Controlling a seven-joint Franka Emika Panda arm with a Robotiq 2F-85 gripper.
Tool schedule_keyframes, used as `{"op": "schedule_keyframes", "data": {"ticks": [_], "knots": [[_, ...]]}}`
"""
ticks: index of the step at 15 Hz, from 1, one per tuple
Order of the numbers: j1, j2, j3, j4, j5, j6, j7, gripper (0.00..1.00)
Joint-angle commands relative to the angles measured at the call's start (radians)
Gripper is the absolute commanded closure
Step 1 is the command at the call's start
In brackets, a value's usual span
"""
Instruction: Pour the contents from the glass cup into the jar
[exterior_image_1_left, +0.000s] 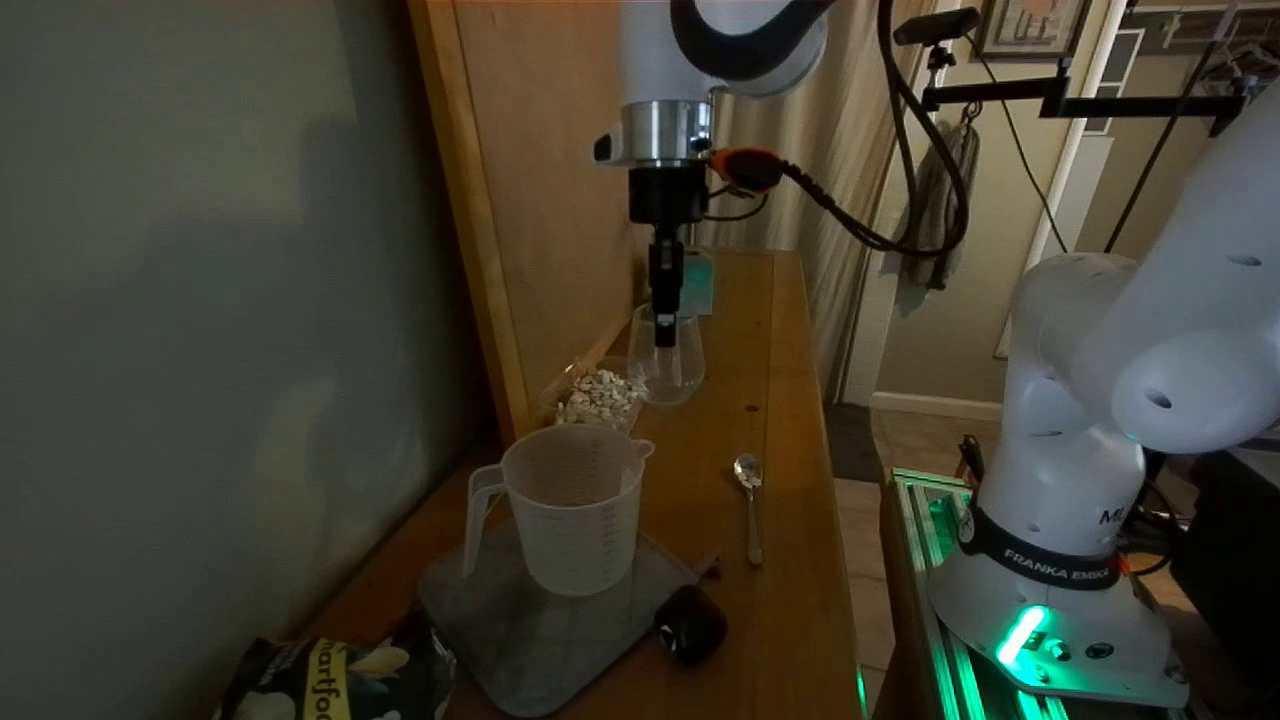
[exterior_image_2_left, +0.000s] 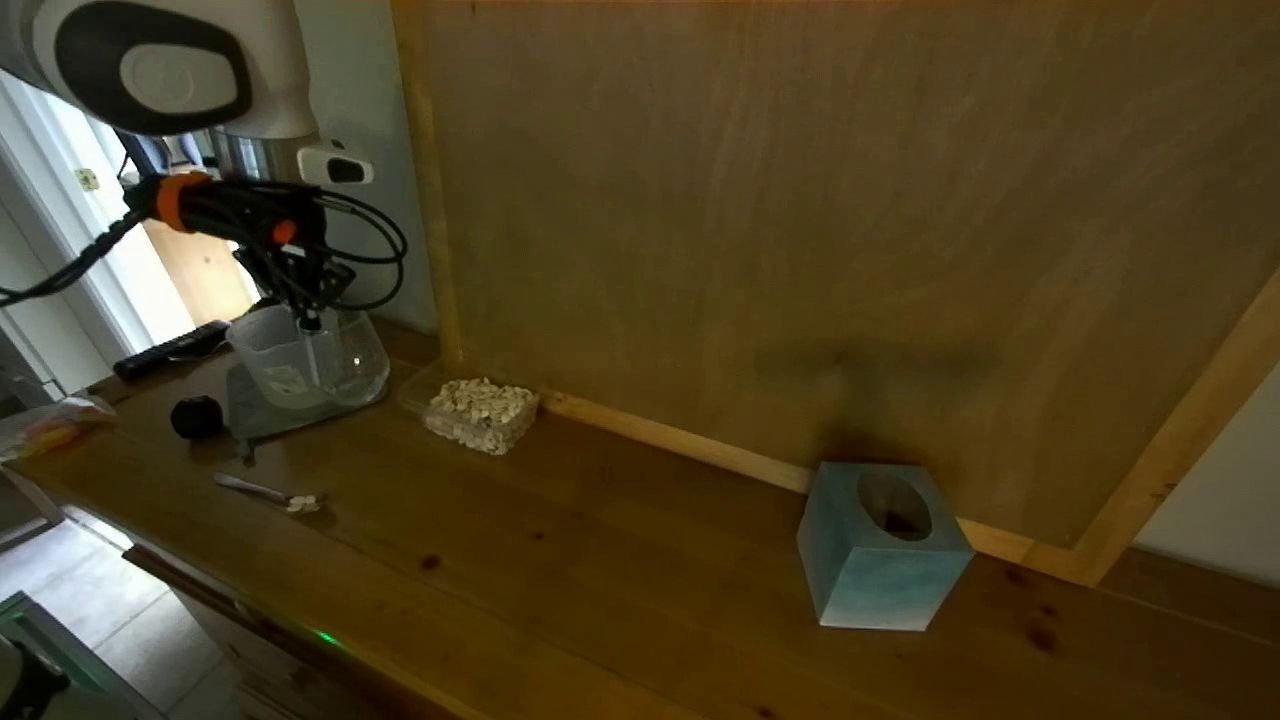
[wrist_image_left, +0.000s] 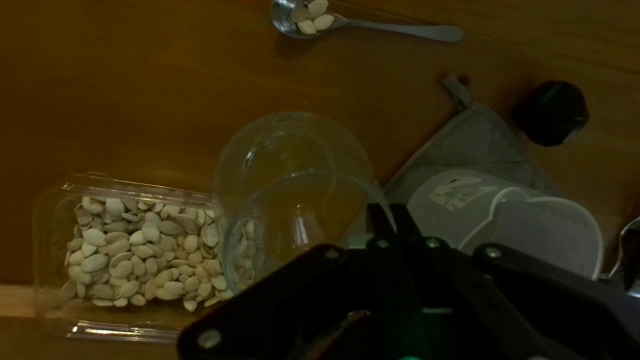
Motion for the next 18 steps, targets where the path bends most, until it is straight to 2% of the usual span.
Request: {"op": "schedule_keyframes", "data": {"ticks": [1, 9, 18], "knots": [[0.004, -0.035, -0.008, -0.089, -0.018, 0.109, -0.013, 0.99], [0.022, -0.012, -0.051, -0.179, 0.039, 0.262, -0.058, 0.99], [0.059, 0.019, -0.087, -0.226, 0.132, 0.326, -0.099, 0.99]]}}
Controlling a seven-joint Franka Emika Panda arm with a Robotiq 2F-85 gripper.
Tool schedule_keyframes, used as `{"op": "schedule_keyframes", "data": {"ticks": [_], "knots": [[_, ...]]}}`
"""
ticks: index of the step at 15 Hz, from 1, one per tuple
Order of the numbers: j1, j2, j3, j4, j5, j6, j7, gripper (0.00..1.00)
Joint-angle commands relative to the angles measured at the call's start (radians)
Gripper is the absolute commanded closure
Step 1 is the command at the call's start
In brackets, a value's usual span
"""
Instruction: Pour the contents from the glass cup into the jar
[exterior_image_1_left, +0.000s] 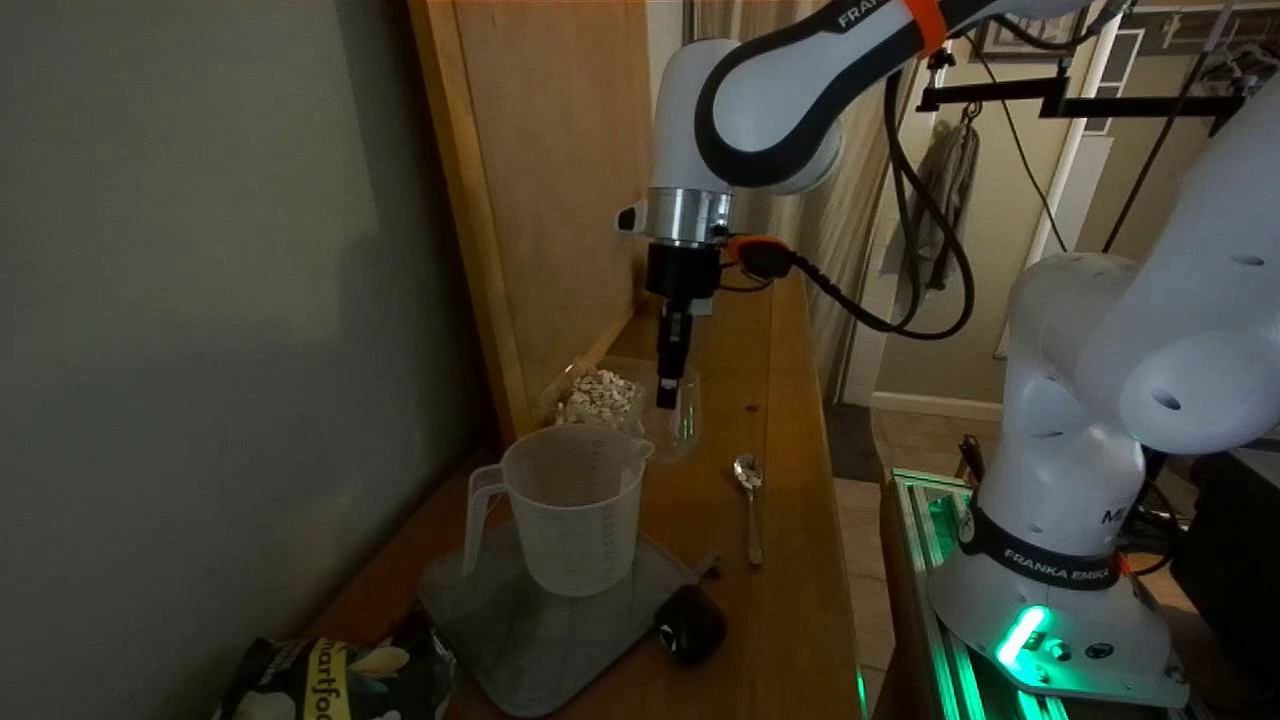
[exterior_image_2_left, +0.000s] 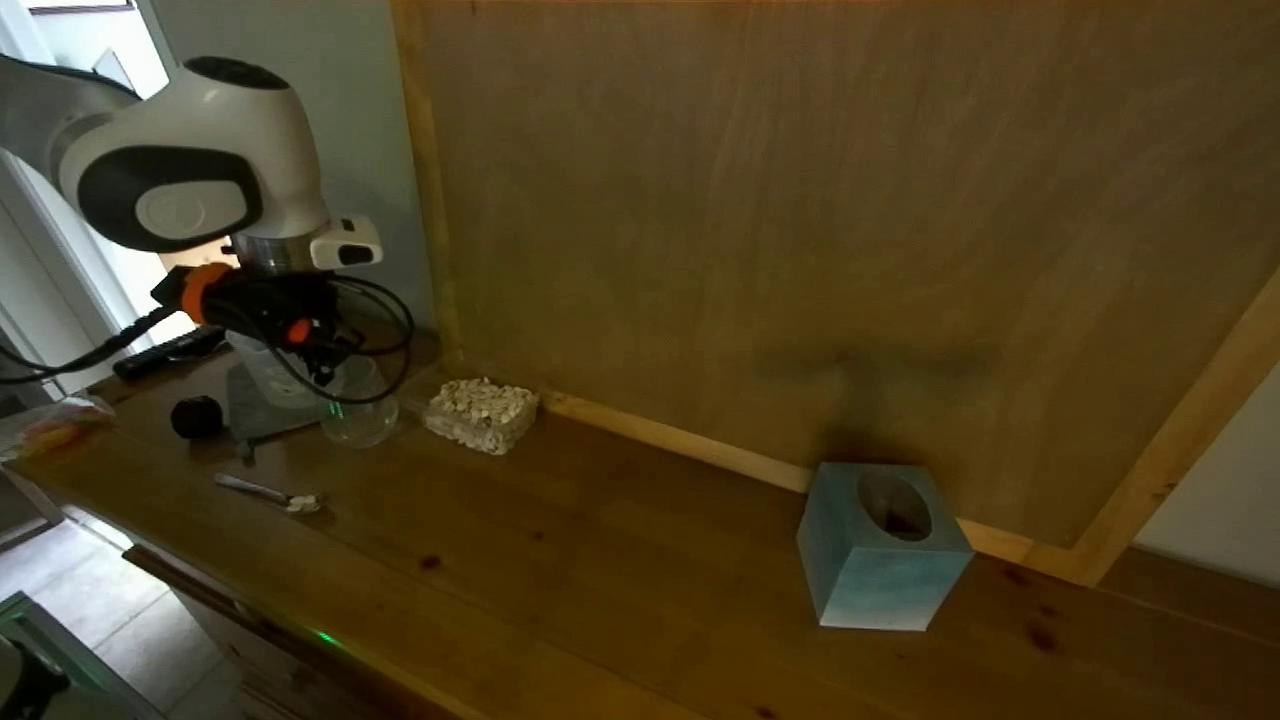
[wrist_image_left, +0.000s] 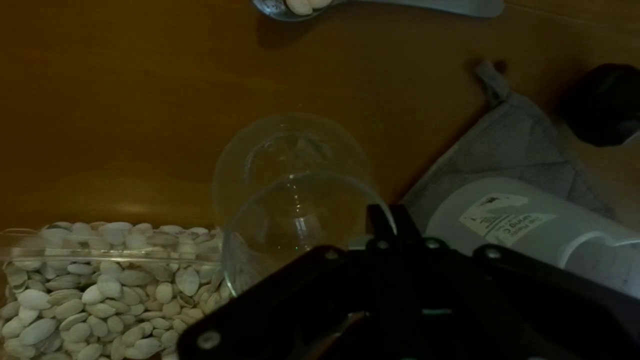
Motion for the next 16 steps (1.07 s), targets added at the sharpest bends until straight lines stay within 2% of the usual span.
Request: {"op": "schedule_keyframes", "data": {"ticks": [1, 13, 14, 16], "knots": [[0.023, 0.015, -0.022, -0.020, 0.049, 0.040, -0.039, 0.99], [0.021, 0.048, -0.015, -0.034, 0.045, 0.043, -0.042, 0.99], [0.021, 0.047, -0.015, -0.033, 0.046, 0.040, -0.043, 0.72], [0.022, 0.047, -0.016, -0.033, 0.046, 0.038, -0.044, 0.63]]}}
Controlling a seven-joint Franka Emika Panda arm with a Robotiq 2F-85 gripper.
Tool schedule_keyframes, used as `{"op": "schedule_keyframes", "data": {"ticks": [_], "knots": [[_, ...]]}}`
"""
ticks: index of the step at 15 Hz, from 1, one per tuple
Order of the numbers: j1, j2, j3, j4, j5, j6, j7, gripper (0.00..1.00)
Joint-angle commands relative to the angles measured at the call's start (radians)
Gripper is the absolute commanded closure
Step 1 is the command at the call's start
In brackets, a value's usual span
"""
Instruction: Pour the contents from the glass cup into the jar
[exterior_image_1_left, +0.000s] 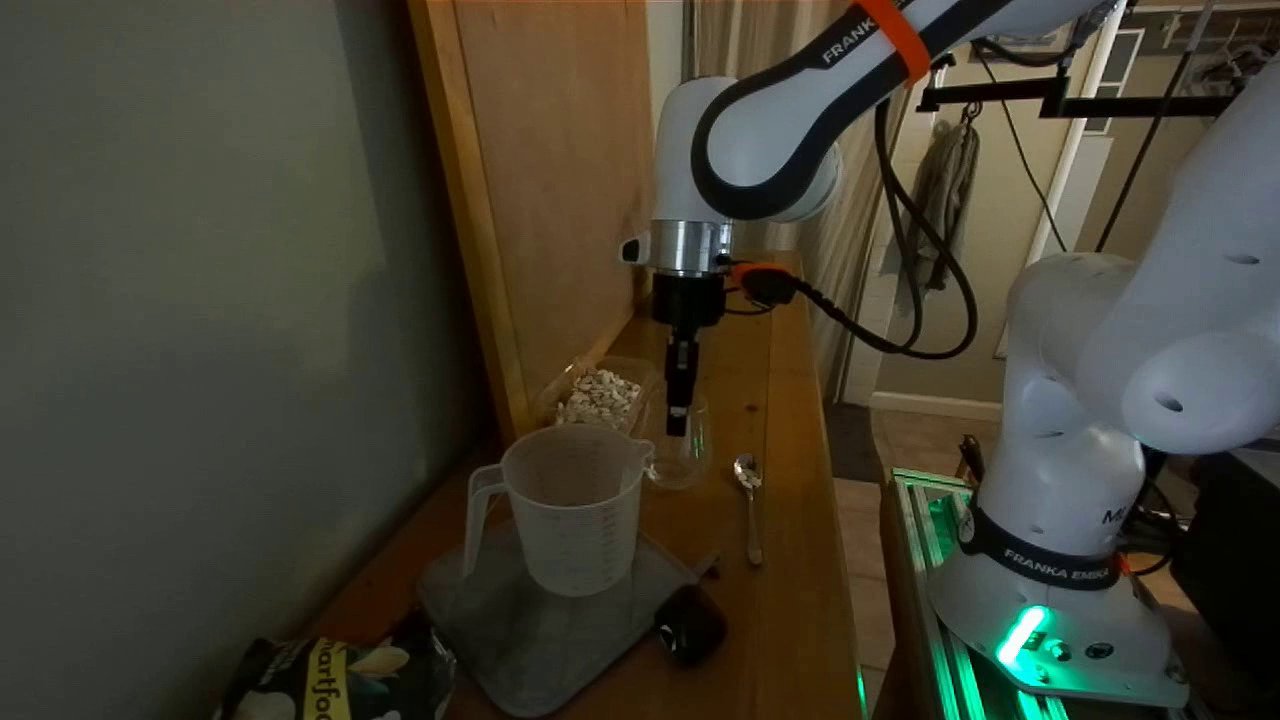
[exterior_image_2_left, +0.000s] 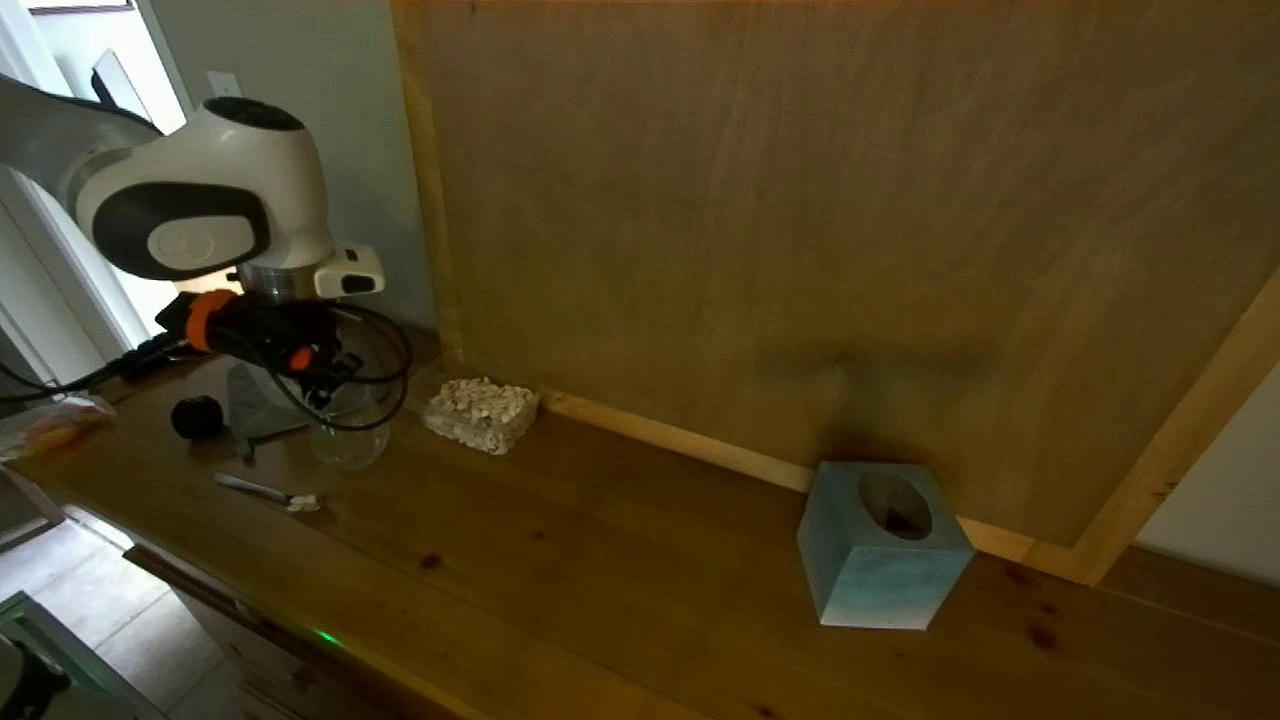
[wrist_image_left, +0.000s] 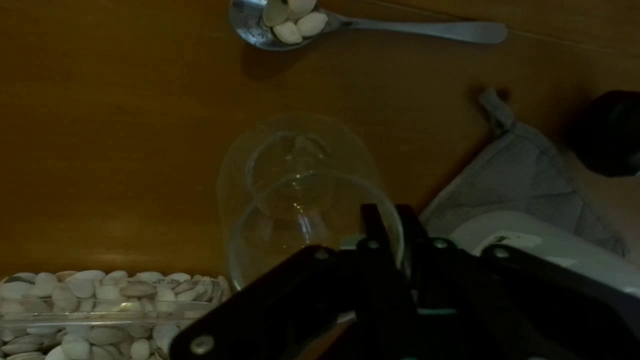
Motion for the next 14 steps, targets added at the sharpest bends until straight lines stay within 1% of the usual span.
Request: {"op": "schedule_keyframes", "data": {"ticks": [1, 5, 9, 14], "knots": [[0.012, 0.003, -0.009, 0.004, 0.022, 0.006, -0.024, 0.57], [0.012, -0.007, -0.005, 0.009, 0.014, -0.003, -0.019, 0.29], [0.004, -0.037, 0.018, 0.026, -0.021, -0.028, 0.013, 0.00], [-0.004, -0.095, 0.062, 0.062, -0.076, -0.081, 0.067, 0.00]]}}
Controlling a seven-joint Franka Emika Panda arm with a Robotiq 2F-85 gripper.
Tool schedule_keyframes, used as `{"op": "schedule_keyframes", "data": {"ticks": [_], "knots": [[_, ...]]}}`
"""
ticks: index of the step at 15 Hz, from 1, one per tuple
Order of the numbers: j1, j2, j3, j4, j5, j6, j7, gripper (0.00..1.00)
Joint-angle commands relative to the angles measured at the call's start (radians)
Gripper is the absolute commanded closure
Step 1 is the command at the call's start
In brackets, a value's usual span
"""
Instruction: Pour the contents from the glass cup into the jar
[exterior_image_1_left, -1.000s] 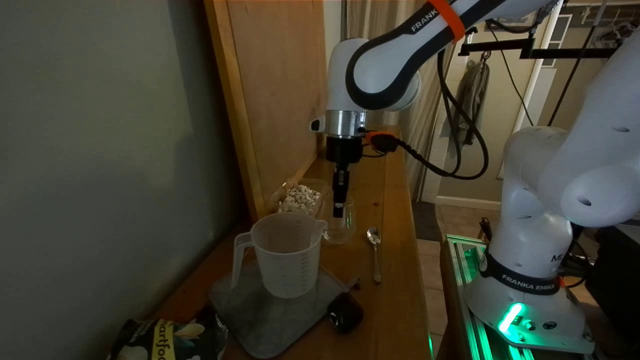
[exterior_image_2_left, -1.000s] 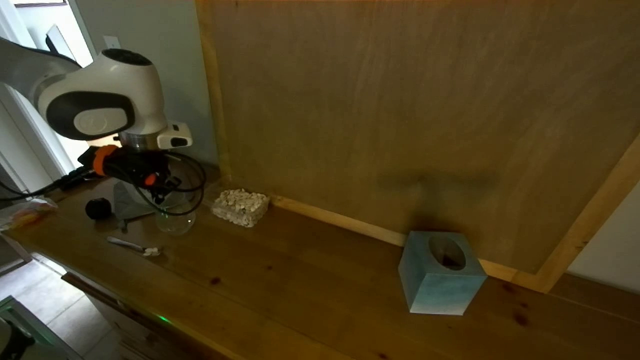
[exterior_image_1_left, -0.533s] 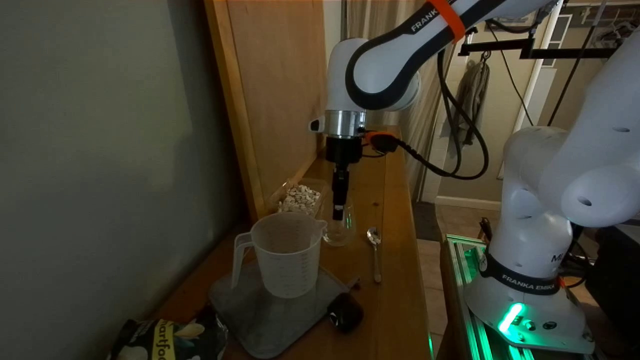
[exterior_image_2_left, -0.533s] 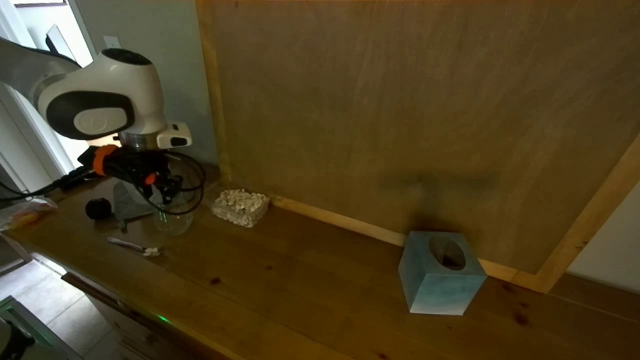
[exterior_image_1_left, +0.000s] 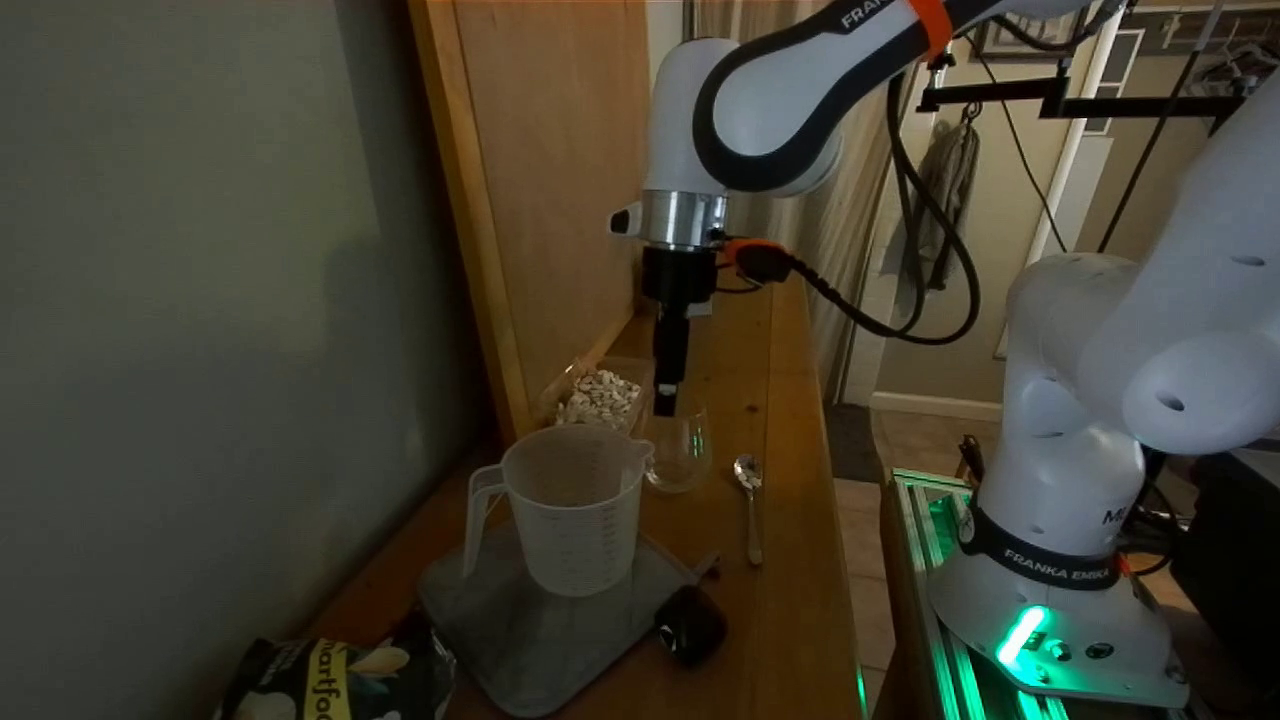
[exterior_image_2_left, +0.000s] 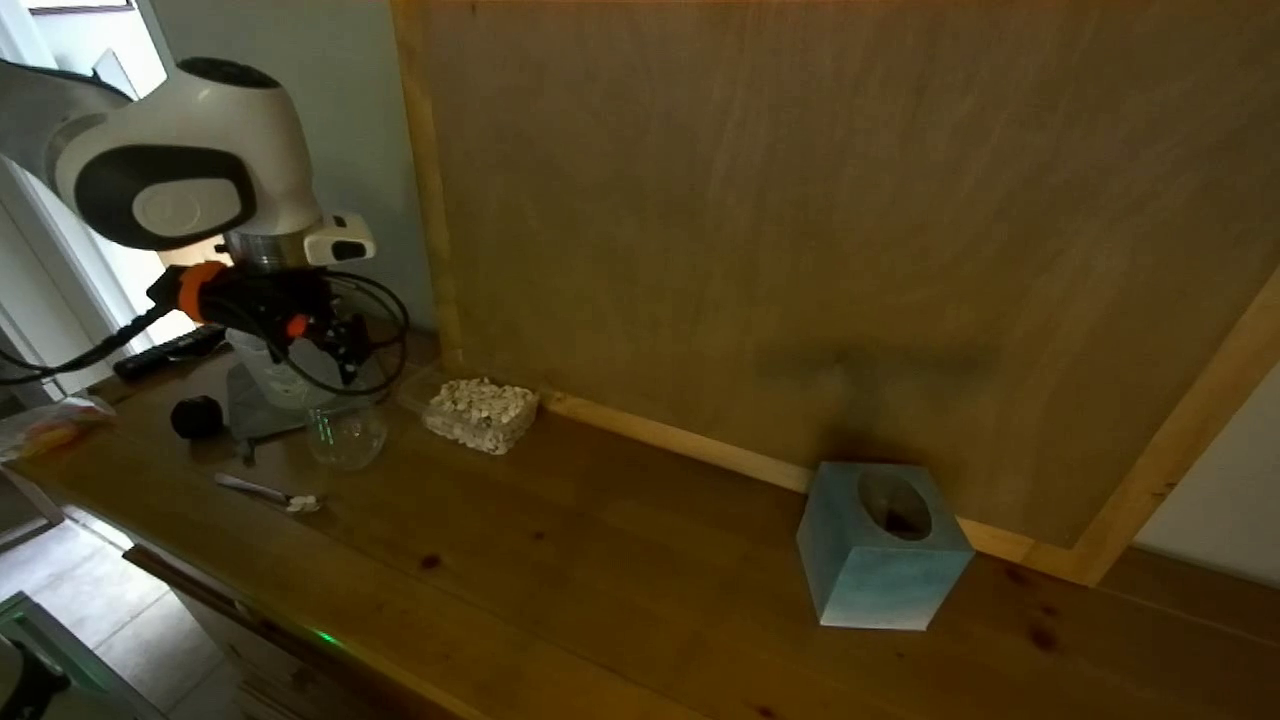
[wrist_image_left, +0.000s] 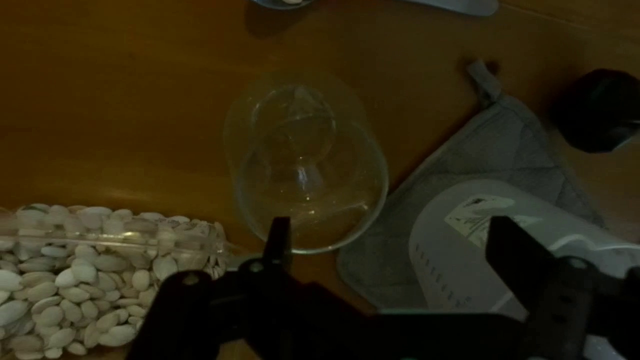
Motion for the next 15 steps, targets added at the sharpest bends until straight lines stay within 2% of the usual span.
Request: {"op": "schedule_keyframes", "data": {"ticks": [1, 6, 9, 10, 15], "knots": [[-0.010, -0.066, 0.039, 0.031, -0.064, -0.074, 0.068, 0.00], [-0.022, -0.142, 0.080, 0.094, -0.136, -0.222, 0.159, 0.00], [-0.016, -0.175, 0.084, 0.120, -0.154, -0.297, 0.170, 0.00], [-0.002, -0.144, 0.068, 0.106, -0.126, -0.246, 0.149, 0.00], [-0.001, -0.146, 0.068, 0.109, -0.127, -0.254, 0.149, 0.00]]}}
